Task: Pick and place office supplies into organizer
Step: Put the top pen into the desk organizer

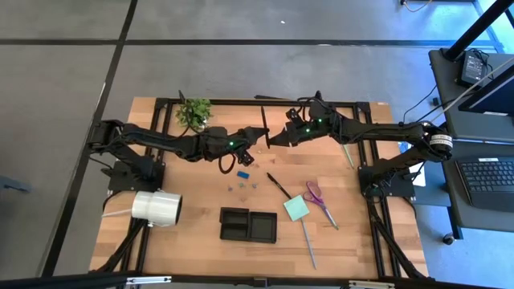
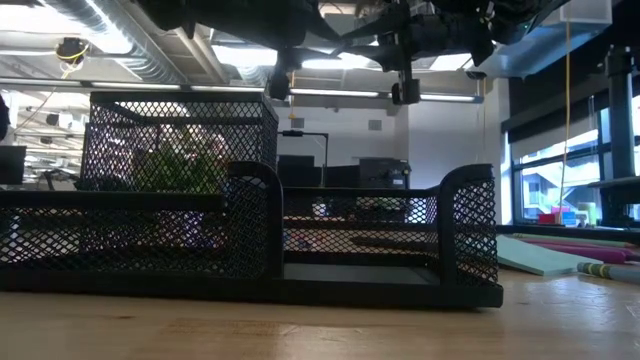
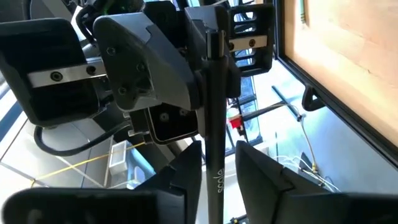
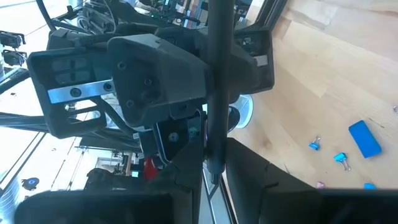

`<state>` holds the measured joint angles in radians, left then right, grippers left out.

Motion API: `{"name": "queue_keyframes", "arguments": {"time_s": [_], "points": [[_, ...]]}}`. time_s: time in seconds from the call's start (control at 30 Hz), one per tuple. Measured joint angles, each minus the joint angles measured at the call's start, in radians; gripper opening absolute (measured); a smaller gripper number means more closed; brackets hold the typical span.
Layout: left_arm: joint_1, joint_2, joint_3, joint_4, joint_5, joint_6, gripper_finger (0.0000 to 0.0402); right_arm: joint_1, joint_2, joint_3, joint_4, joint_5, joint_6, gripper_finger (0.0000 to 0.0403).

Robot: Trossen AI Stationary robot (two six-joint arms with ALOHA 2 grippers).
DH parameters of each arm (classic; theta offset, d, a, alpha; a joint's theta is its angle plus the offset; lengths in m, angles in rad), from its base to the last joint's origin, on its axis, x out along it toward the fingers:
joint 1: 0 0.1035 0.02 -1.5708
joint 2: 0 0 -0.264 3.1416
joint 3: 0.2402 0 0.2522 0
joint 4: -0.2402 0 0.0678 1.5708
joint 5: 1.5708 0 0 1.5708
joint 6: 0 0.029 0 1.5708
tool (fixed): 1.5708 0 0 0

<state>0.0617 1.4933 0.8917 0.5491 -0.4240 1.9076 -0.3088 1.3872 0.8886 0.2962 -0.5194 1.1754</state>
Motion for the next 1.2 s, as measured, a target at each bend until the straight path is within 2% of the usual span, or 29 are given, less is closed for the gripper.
{"name": "queue_keyframes", "arguments": {"time_s": [0.3, 0.77, 0.93, 1.07, 1.2], "points": [[0.000, 0.000, 0.000, 0.002, 0.001, -0.002, 0.0037, 0.000, 0.000, -0.001, -0.002, 0.001, -0.005, 0.0063], [0.000, 0.000, 0.000, 0.002, -0.001, -0.002, 0.0035, 0.000, 0.000, -0.001, -0.002, 0.020, -0.005, 0.0068], [0.000, 0.000, 0.000, -0.001, -0.002, 0.000, 0.0035, 0.000, 0.000, -0.001, 0.000, 0.021, -0.051, 0.0102], [-0.001, 0.000, -0.001, -0.003, -0.002, 0.000, 0.0034, 0.000, 0.000, -0.001, 0.000, 0.021, -0.070, 0.0149], [-0.001, 0.000, -0.001, -0.002, -0.002, -0.006, 0.0037, -0.001, -0.001, -0.001, -0.008, 0.003, -0.177, 0.0201]]}}
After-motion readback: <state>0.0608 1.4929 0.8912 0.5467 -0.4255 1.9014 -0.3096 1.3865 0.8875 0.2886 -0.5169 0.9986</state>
